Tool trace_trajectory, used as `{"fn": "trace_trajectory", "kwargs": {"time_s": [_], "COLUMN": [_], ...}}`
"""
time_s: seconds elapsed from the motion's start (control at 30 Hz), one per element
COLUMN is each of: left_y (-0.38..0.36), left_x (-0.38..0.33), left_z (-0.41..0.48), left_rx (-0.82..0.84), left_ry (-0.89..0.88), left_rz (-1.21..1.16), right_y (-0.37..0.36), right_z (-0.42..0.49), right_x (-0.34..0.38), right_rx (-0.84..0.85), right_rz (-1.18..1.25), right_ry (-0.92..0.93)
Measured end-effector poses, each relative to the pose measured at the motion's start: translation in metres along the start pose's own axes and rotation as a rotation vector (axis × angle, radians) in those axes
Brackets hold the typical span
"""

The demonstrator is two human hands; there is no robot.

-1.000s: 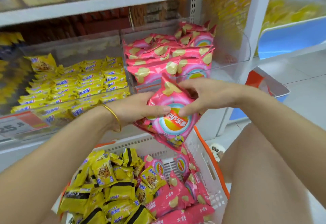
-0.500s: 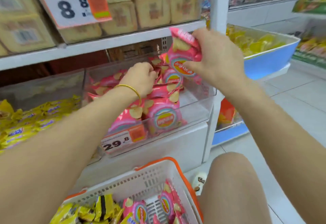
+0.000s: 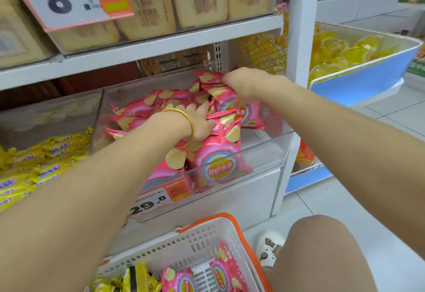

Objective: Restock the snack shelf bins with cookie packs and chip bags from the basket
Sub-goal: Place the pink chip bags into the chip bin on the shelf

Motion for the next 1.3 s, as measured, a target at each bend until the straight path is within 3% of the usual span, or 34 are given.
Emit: {"fn": "trace_trajectory", "kwargs": {"time_s": [0.1,0.23,0.53,0.7,0.87,0.97,1.03,1.17,1.23,1.3], "left_y": [-0.001,-0.001,-0.002,0.005,0.009,-0.027,-0.075,-0.173,-0.205,-0.225], "left_x": [0.001,0.003,0.001,0.009,0.037,0.045,0.046,0.06,0.073,0.082], "left_z": [-0.001,-0.004,-0.004,-0.01,-0.076,-0.145,-0.175,-0.184,-0.176,-0.169], "left_rx": [0.013,0.013,0.025,-0.157,-0.615,-0.66,-0.488,-0.072,0.043,0.088], "left_ry": [-0.01,-0.016,-0.038,-0.082,-0.242,-0.431,-0.502,-0.424,-0.327,-0.274], "left_rz": [0.003,0.015,0.006,-0.127,-0.593,-0.687,-0.644,-0.511,-0.439,-0.325], "right_y": [-0.007,-0.012,-0.028,-0.014,0.022,0.013,-0.02,-0.132,-0.196,-0.258], "right_z": [0.009,0.009,0.011,-0.007,-0.076,-0.132,-0.142,-0.115,-0.103,-0.094], "right_x": [-0.003,-0.01,0.002,-0.006,0.008,0.067,0.115,0.188,0.21,0.223], "right_rx": [0.086,0.195,0.033,-0.04,-0.491,-0.569,-0.399,0.279,0.55,0.698], "right_rz": [-0.088,-0.392,-0.515,-0.229,0.041,0.287,0.362,0.222,0.117,0.087], "right_ry": [0.143,0.111,0.087,0.074,0.04,0.185,0.365,0.471,0.486,0.457]}}
Point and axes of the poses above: each hand's wrist, its own z-axis towards the middle knuckle, its own y-axis out of the back of the hand, x = y × z, the point moved 3 cm from there along z, towards the middle knuckle, and after that the axes turned 10 degrees about y, right-handed, at the moved point
